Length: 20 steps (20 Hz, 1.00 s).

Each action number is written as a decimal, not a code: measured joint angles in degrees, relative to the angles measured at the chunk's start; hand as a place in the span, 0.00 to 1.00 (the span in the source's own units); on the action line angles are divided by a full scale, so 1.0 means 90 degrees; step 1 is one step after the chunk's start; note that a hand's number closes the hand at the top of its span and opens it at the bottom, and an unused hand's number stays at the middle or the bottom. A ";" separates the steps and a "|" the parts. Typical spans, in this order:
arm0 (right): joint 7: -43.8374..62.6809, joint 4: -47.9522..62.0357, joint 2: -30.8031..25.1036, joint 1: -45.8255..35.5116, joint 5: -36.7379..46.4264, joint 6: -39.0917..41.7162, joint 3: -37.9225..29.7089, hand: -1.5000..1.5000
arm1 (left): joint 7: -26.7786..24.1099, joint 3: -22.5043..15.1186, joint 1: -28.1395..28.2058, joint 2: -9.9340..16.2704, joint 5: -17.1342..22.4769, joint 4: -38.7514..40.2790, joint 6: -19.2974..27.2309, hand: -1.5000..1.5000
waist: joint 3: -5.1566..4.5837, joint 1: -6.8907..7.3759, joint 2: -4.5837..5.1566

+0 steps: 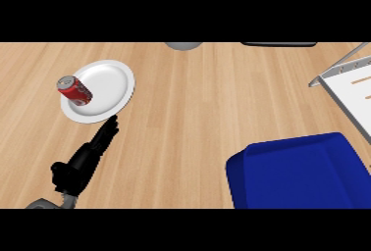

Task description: Pick the tomato from the tray and place it in the tiered basket

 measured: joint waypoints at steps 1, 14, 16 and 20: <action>-0.0049 0.0325 -0.0083 -0.0236 -0.0017 0.0013 0.0079 1.00 | 0.0054 -0.0034 -0.0063 -0.0023 0.0027 -0.0006 -0.0002 0.50 | -0.0005 0.0016 0.0007; -0.1384 0.4275 0.0126 -0.2632 0.0451 -0.0709 0.1076 1.00 | -0.0129 -0.0129 -0.0397 -0.0109 0.0205 0.0316 -0.0010 0.50 | -0.0007 0.0062 0.0028; -0.1569 0.4704 0.0297 -0.2965 0.0541 -0.0947 0.1162 1.00 | -0.0130 -0.0185 -0.0420 -0.0126 0.0176 0.0304 0.0074 0.50 | -0.0002 0.0070 0.0027; -0.1924 0.5624 0.0453 -0.3628 0.0547 -0.1236 0.1111 1.00 | -0.0161 -0.0144 -0.0480 -0.0073 0.0245 0.0372 0.0072 0.50 | -0.0012 0.0064 0.0036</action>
